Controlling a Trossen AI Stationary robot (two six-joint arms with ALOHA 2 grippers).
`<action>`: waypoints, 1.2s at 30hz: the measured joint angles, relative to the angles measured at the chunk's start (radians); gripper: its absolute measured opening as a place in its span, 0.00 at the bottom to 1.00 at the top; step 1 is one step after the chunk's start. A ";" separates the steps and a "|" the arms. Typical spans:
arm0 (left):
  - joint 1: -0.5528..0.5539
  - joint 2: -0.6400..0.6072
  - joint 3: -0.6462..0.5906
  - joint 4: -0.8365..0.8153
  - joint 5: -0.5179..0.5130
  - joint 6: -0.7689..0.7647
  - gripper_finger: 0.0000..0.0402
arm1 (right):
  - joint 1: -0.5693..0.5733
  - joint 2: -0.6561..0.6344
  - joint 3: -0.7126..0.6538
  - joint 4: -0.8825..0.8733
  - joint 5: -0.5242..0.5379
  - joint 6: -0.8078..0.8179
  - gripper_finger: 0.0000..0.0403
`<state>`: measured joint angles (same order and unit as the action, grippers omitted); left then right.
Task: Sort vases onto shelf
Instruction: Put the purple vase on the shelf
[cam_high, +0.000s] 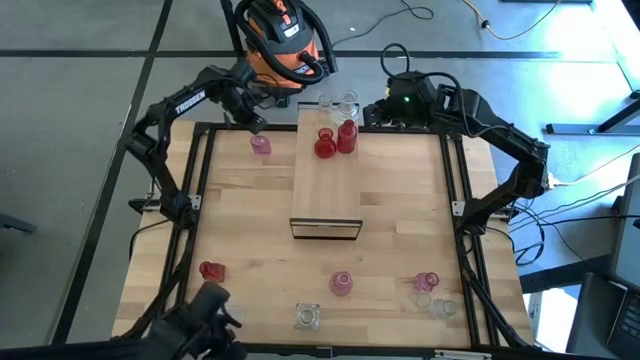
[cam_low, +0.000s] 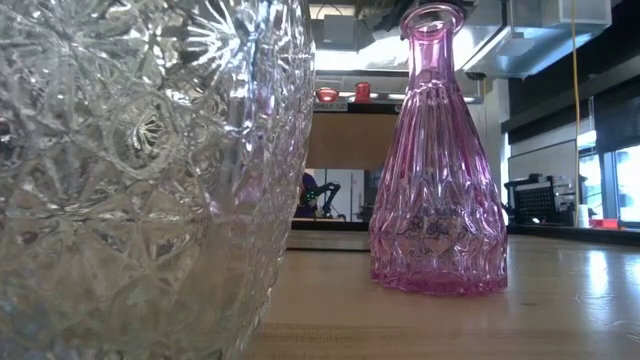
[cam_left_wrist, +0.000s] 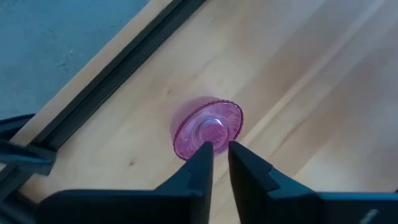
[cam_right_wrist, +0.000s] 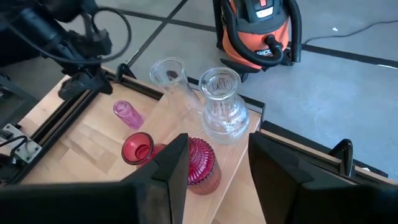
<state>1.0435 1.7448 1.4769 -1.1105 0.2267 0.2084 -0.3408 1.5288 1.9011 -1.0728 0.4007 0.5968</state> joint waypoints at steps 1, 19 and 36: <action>-0.006 0.009 0.000 0.001 -0.004 0.008 0.15 | 0.000 0.000 0.000 0.000 0.000 0.000 0.36; -0.085 0.161 0.001 0.006 -0.217 0.049 0.28 | 0.002 0.000 0.000 0.001 -0.028 0.027 0.36; -0.197 0.022 0.014 -0.147 -0.265 0.083 0.05 | 0.001 0.000 0.000 0.000 -0.019 0.022 0.36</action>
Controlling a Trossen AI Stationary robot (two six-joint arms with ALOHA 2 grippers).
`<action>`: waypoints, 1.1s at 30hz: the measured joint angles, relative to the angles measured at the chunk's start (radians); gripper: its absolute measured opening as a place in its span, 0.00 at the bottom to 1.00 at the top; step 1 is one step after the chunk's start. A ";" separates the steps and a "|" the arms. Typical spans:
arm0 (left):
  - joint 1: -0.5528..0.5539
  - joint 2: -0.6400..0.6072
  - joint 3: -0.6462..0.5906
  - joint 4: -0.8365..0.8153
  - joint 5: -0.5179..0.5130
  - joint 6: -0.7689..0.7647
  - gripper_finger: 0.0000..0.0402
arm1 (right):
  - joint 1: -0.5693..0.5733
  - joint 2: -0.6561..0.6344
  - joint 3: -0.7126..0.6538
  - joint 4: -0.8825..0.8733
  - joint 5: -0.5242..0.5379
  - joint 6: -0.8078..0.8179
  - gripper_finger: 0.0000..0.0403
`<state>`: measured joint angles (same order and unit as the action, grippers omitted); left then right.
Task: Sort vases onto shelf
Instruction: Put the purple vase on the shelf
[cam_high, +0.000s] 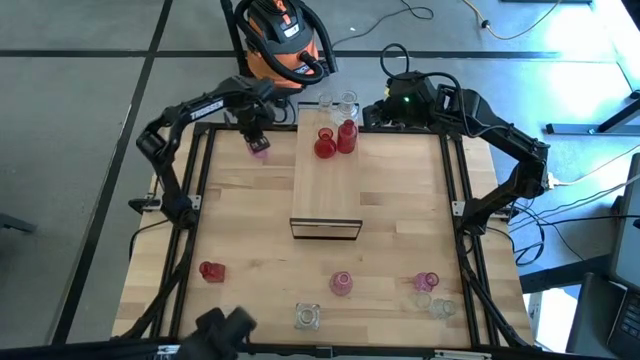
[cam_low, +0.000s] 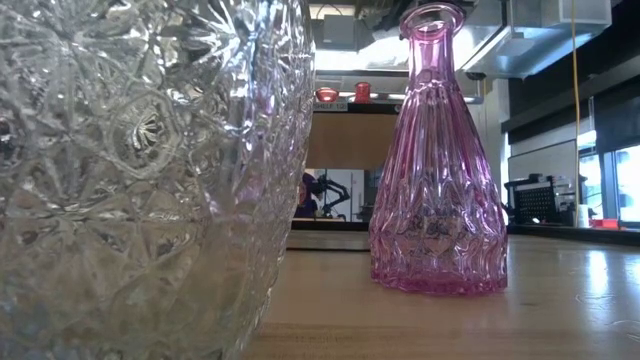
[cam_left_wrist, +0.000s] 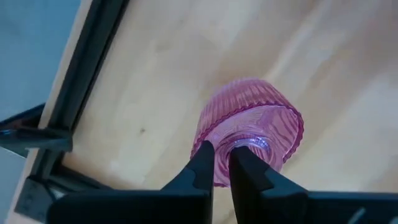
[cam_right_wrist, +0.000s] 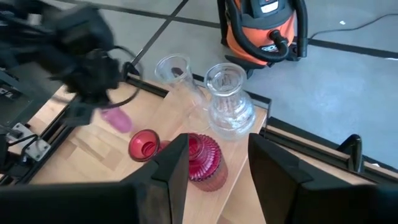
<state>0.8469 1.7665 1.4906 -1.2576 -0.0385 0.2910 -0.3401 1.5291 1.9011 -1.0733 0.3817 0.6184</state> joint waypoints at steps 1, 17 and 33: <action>-0.020 -0.028 0.000 -0.007 0.004 0.000 0.05 | 0.000 0.000 0.000 0.000 0.004 -0.003 0.36; -0.495 -0.172 0.311 -0.221 0.032 -0.152 0.05 | -0.001 0.000 0.000 -0.002 0.019 -0.025 0.36; -0.562 0.192 0.739 -0.316 -0.003 -0.045 0.05 | -0.001 0.000 0.000 -0.151 -0.008 0.006 0.36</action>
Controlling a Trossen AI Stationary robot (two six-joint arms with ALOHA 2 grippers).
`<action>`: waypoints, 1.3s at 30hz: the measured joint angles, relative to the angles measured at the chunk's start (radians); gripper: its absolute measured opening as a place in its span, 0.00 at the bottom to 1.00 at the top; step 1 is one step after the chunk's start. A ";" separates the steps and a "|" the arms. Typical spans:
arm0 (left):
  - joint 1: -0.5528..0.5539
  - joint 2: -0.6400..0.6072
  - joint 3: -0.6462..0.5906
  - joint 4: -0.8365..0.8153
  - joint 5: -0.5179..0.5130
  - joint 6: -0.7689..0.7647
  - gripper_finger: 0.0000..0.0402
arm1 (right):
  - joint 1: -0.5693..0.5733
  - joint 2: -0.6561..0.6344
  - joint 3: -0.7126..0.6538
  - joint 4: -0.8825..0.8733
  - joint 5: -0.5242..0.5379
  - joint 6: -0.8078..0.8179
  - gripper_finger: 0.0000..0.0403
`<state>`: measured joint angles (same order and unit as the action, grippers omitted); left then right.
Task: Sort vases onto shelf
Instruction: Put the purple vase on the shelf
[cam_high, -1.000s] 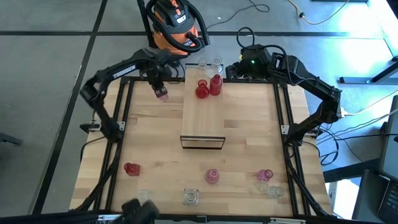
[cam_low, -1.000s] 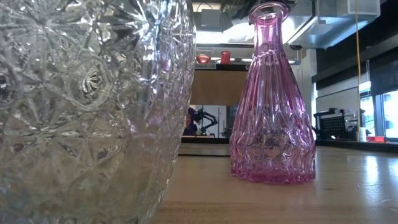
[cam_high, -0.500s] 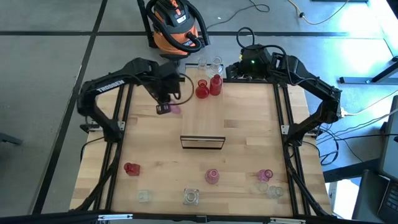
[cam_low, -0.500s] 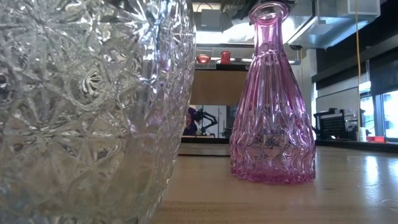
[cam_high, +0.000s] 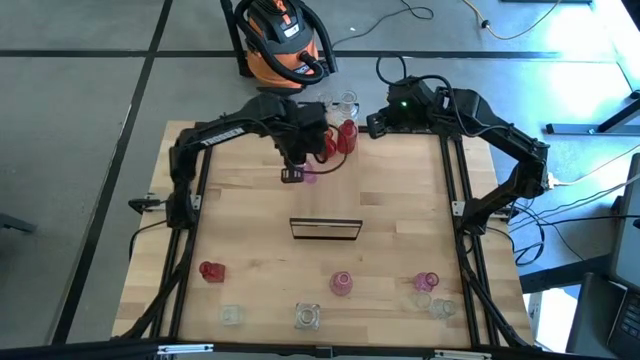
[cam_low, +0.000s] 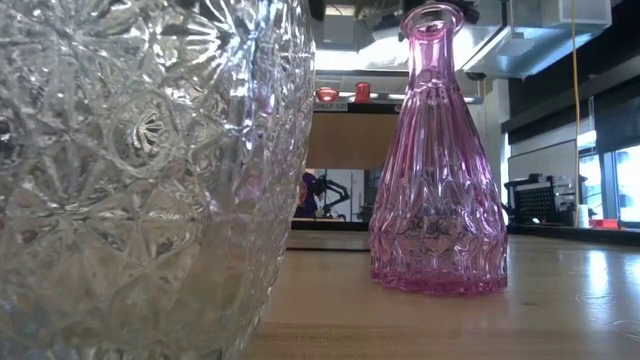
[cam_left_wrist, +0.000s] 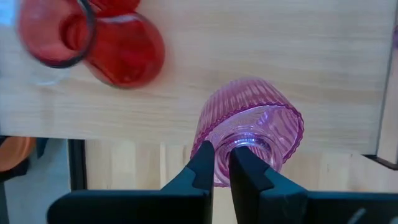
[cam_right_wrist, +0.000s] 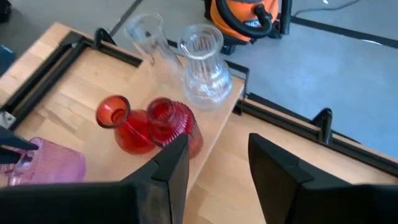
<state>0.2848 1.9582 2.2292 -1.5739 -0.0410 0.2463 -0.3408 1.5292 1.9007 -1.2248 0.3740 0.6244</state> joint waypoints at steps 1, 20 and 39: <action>-0.002 0.005 0.000 0.001 0.000 0.000 0.05 | 0.000 0.000 0.000 -0.010 0.000 0.001 0.36; 0.003 0.005 0.000 0.003 -0.063 0.001 0.17 | 0.000 0.000 0.000 -0.006 0.034 0.007 0.36; 0.196 -0.003 -0.001 0.003 0.223 -0.082 0.13 | 0.070 0.000 -0.034 -0.001 -0.036 0.115 0.36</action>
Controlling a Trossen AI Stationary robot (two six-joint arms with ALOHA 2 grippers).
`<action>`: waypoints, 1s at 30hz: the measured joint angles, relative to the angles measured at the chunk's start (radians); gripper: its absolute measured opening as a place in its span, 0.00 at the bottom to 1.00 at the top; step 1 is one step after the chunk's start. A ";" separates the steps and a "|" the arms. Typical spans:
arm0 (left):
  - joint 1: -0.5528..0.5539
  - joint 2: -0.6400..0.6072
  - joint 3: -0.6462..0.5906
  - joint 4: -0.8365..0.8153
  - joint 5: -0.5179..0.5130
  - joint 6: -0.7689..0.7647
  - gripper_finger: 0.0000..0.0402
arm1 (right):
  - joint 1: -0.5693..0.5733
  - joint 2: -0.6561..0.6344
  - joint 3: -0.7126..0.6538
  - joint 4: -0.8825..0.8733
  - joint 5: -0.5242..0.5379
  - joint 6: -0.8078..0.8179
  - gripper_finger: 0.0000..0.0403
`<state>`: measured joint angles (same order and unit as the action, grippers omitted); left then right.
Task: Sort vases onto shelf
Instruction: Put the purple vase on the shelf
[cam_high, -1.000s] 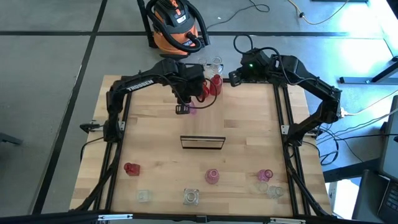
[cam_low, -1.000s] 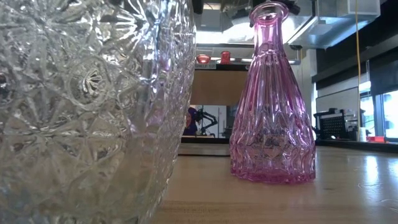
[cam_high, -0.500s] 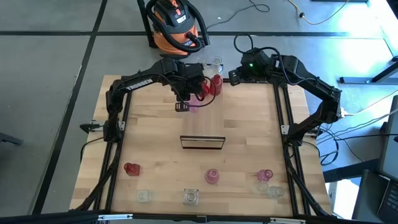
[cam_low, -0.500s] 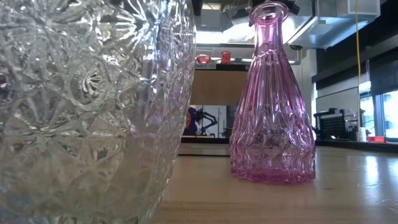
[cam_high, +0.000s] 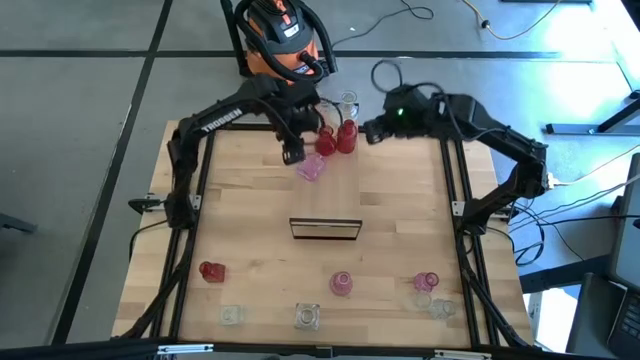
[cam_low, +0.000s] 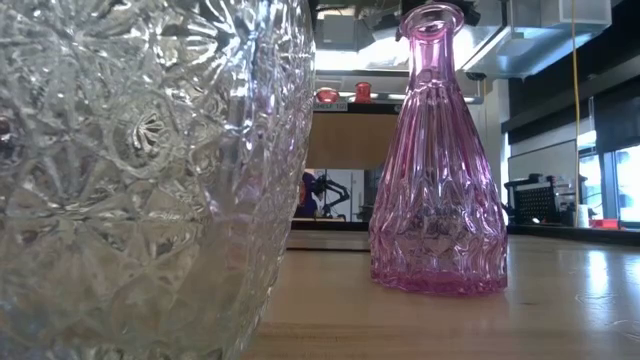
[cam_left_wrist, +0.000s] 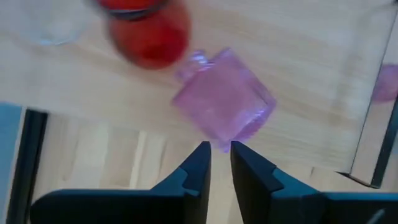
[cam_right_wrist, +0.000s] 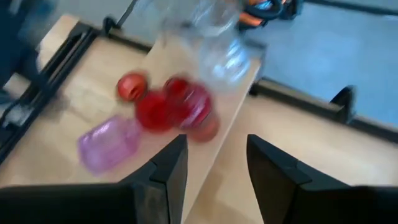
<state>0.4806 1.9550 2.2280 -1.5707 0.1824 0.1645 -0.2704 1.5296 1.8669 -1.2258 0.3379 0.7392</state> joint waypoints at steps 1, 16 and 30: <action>0.020 -0.005 0.000 0.000 0.025 0.000 0.13 | 0.021 0.000 -0.010 0.002 -0.002 0.025 0.36; 0.263 -0.006 -0.283 0.077 0.643 0.081 0.11 | 0.202 0.000 -0.380 0.669 -0.167 0.361 0.36; 0.337 -0.005 -0.365 0.202 0.729 0.052 0.16 | 0.207 0.000 -0.666 1.042 -0.207 0.698 0.36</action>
<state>0.8179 1.9495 1.8633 -1.3691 0.9111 0.2168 -0.0631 1.5295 1.2004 -0.1835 0.1307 1.4375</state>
